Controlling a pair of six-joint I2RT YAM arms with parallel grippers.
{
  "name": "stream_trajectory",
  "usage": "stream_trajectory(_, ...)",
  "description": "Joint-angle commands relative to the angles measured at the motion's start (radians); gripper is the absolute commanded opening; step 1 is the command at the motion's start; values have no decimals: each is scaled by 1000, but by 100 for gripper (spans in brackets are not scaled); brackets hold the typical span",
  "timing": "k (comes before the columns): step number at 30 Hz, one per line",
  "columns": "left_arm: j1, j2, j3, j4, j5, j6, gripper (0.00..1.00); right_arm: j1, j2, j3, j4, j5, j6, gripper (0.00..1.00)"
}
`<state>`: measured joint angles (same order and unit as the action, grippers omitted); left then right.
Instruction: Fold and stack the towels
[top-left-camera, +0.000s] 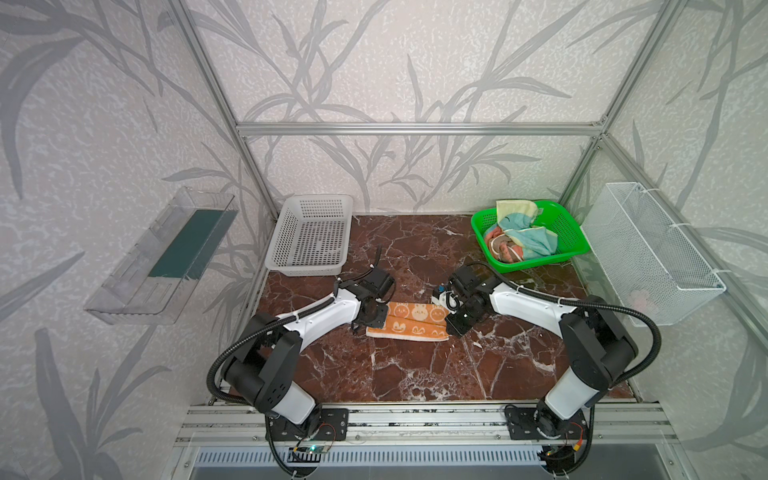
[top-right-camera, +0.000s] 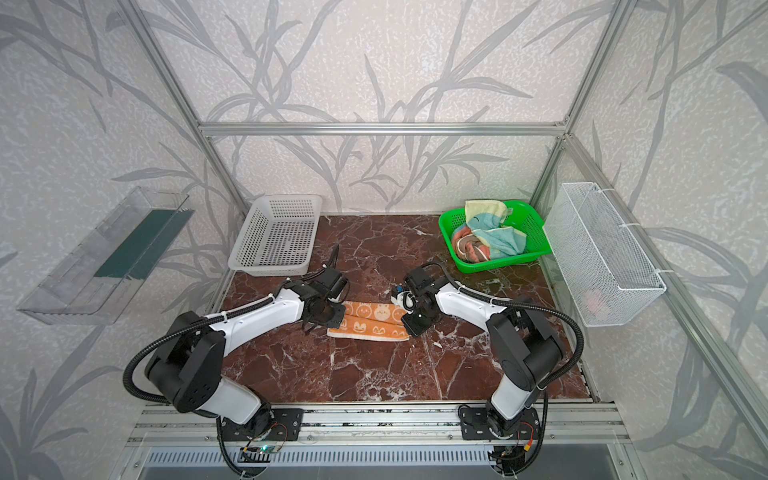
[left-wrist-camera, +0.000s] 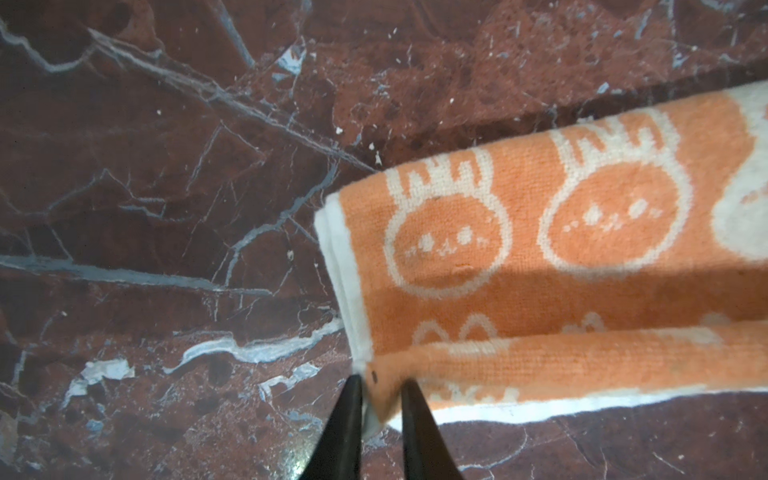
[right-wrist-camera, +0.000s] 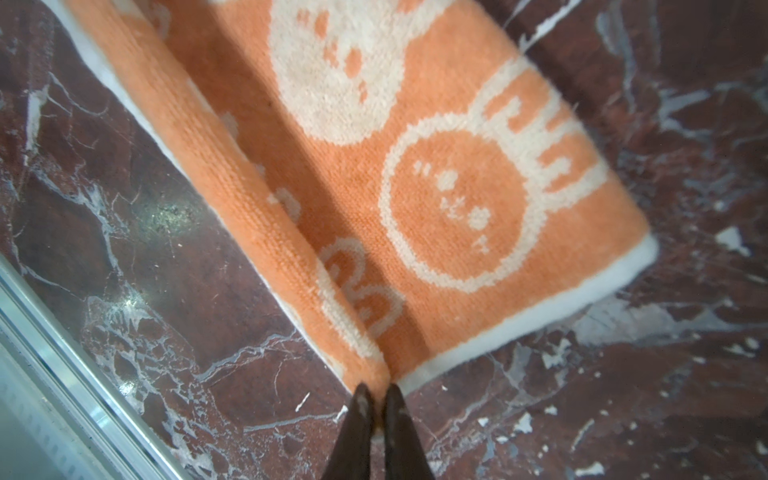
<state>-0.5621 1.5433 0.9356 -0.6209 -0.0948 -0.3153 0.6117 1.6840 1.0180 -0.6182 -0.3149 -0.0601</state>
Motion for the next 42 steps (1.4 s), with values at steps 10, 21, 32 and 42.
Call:
stream_trajectory(10,-8,-123,-29,-42,-14,-54,32,24,-98,-29,-41,-24,27,23)
stream_trajectory(21,-9,-242,-84,14,9,-44,35,32,-210,-73,37,-40,59,26)
stream_trajectory(32,-4,-212,-133,146,51,-114,64,72,-119,-78,243,-69,206,26)
stream_trajectory(42,36,-148,-187,230,90,-182,99,82,59,-64,307,-10,266,25)
